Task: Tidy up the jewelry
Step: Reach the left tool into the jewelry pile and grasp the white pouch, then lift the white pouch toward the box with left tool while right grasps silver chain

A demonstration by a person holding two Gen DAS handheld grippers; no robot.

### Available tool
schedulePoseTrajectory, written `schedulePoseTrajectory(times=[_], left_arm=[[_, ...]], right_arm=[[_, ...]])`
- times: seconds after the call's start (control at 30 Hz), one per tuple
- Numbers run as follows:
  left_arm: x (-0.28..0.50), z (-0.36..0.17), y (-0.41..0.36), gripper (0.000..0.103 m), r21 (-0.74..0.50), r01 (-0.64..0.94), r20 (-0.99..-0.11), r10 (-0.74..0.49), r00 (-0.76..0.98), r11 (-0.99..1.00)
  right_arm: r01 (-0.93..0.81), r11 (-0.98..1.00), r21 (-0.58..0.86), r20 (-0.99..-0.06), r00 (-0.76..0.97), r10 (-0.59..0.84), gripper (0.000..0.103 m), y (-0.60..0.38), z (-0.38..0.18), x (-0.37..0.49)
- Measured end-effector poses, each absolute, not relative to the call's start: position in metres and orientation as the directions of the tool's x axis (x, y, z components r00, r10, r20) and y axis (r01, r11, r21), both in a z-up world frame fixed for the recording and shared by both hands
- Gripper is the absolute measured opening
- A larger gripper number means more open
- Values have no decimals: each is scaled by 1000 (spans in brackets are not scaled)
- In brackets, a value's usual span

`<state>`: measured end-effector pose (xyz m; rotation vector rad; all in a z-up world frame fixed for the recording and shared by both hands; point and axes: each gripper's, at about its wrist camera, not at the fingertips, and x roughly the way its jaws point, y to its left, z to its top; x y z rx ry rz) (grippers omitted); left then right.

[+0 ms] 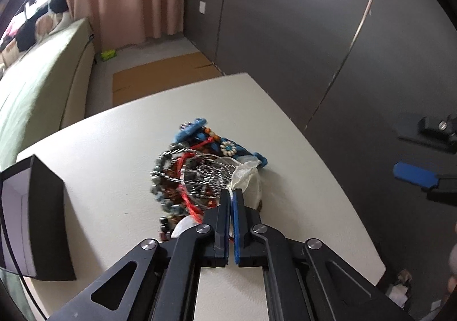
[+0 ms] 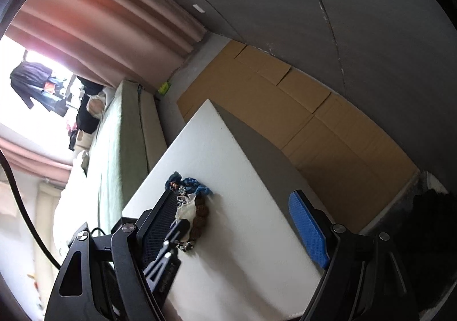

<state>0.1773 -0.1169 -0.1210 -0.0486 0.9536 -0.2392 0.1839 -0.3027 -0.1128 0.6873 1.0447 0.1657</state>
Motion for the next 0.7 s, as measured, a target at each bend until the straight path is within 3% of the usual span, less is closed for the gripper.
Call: schedulePoseTrajectory(times=[0.23,0.5,0.7], left_arm=[[170,-100,-84,0,-231,136,-753,-265,602,963],[162,-82,-47,0,-286,83,-716,-270,643,955],[160,-81,-20,0,-313,38,-712,-262,651,949]], right_arm=[[107,777,621,-717,477,508,81,-275,-115,192],[7,780,626,-708,424,564,47,-230,-122,203],[-55,791,609,-716,390,579,36,-199,-128,214]])
